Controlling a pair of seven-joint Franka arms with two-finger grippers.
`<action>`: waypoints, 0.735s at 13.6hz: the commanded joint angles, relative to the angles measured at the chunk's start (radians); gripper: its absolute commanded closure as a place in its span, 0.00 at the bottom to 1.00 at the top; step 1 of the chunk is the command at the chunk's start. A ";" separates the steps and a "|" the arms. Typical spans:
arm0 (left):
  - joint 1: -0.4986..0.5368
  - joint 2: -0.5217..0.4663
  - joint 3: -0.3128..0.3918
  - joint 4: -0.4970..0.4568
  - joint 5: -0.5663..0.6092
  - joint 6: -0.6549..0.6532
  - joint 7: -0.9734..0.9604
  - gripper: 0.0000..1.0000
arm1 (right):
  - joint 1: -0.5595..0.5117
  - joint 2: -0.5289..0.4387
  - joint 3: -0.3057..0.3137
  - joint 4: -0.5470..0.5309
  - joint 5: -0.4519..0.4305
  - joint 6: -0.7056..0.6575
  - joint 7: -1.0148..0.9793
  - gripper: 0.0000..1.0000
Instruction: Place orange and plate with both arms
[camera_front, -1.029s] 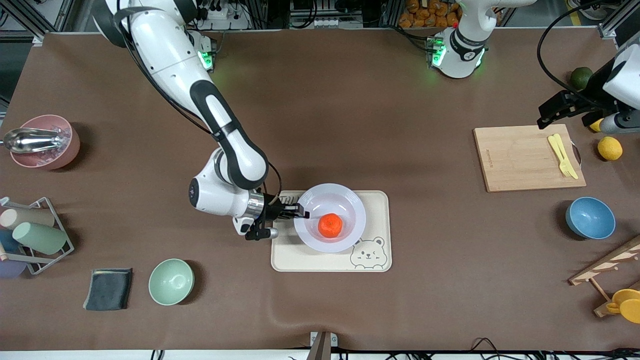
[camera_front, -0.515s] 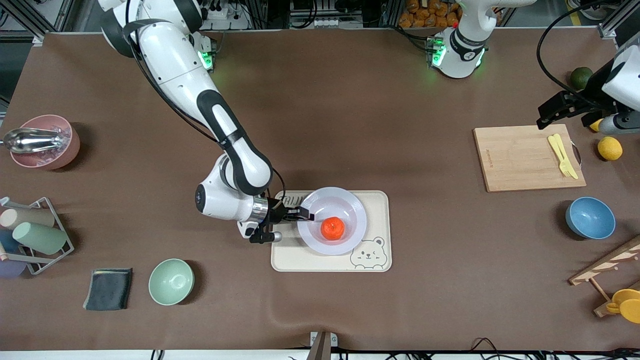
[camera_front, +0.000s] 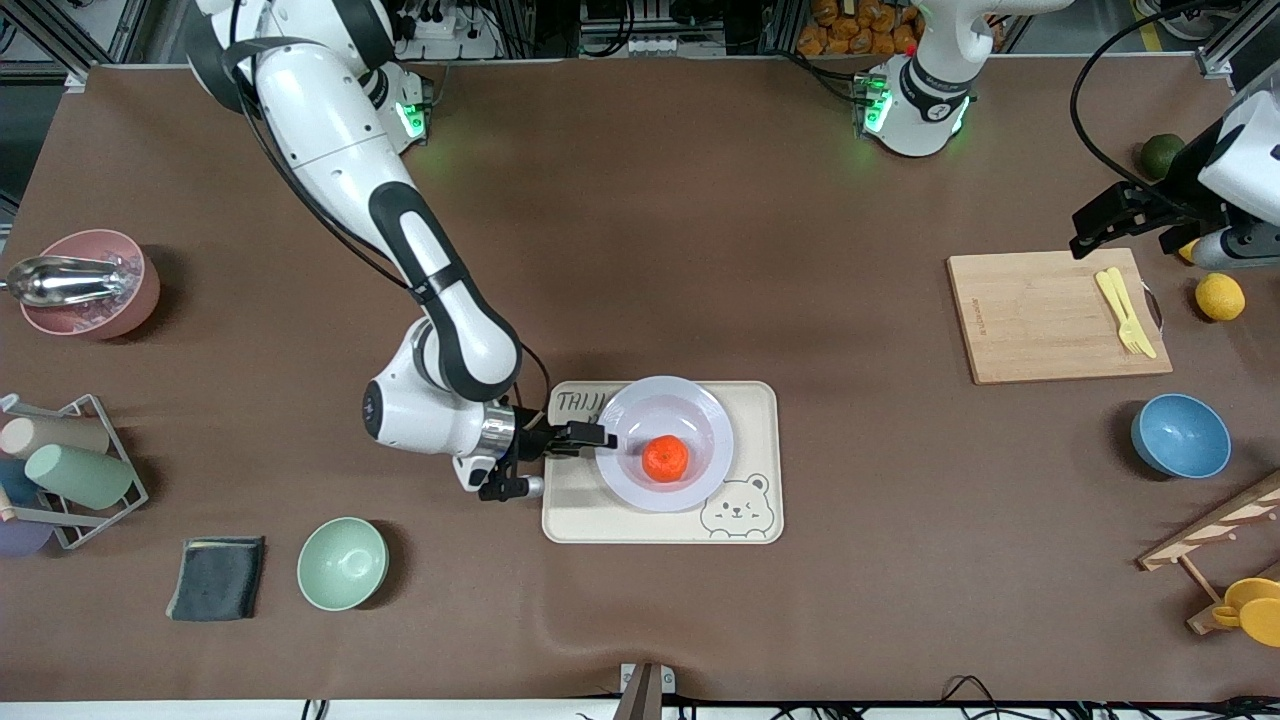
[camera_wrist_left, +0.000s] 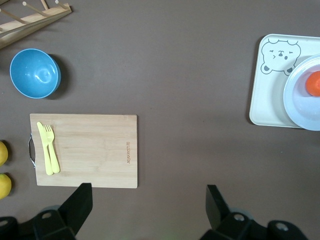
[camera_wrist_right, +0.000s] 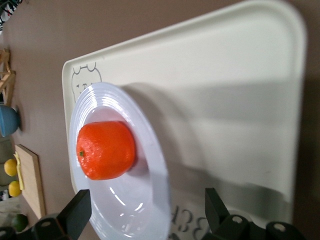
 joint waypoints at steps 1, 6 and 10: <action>-0.007 0.003 0.001 0.019 0.022 -0.017 -0.003 0.00 | -0.039 -0.053 0.014 -0.011 -0.129 -0.048 -0.010 0.00; -0.003 -0.006 0.000 0.016 0.021 -0.042 0.005 0.00 | -0.082 -0.151 -0.020 -0.015 -0.408 -0.195 -0.010 0.00; -0.001 -0.001 0.002 0.034 0.024 -0.046 0.005 0.00 | -0.163 -0.272 -0.037 -0.017 -0.574 -0.430 -0.019 0.00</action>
